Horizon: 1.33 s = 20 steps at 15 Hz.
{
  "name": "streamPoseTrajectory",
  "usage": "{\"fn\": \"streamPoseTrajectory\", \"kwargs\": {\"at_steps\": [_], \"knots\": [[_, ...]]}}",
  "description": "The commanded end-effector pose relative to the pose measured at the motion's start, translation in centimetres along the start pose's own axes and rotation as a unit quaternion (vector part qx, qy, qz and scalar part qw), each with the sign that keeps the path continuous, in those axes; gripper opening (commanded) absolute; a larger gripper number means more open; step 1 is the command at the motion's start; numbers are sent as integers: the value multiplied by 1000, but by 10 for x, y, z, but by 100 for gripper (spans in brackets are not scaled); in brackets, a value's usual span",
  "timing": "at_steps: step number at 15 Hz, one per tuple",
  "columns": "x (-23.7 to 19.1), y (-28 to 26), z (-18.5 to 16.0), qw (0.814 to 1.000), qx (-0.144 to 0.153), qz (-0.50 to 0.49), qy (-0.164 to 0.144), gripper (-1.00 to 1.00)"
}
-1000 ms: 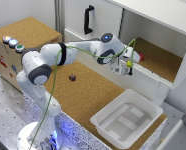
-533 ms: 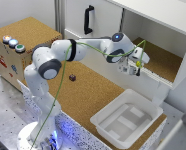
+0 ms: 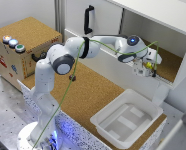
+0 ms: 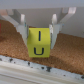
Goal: Place the yellow block inside the right cabinet
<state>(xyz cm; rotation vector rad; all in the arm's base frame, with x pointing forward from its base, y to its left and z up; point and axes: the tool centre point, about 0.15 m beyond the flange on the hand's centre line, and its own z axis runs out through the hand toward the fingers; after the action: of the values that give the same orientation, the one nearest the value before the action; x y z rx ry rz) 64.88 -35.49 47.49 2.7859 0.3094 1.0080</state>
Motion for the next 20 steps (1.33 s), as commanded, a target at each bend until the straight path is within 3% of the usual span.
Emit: {"fn": "streamPoseTrajectory", "kwargs": {"at_steps": [1, 3, 8, 10, 11, 15, 16, 20], "knots": [[39, 10, 31, 996, 86, -7, -1, -100], [47, -4, 33, 996, 90, -4, -4, -100], [55, -17, 33, 998, 60, 7, -28, -100], [54, -22, 34, 997, 62, 11, -36, -100], [54, -24, 34, 997, 59, 16, -42, 100], [53, -25, 34, 997, 59, 16, -45, 100], [29, -28, 19, 999, 48, 14, 10, 100], [22, -34, -10, 999, 32, 25, 30, 100]]}}
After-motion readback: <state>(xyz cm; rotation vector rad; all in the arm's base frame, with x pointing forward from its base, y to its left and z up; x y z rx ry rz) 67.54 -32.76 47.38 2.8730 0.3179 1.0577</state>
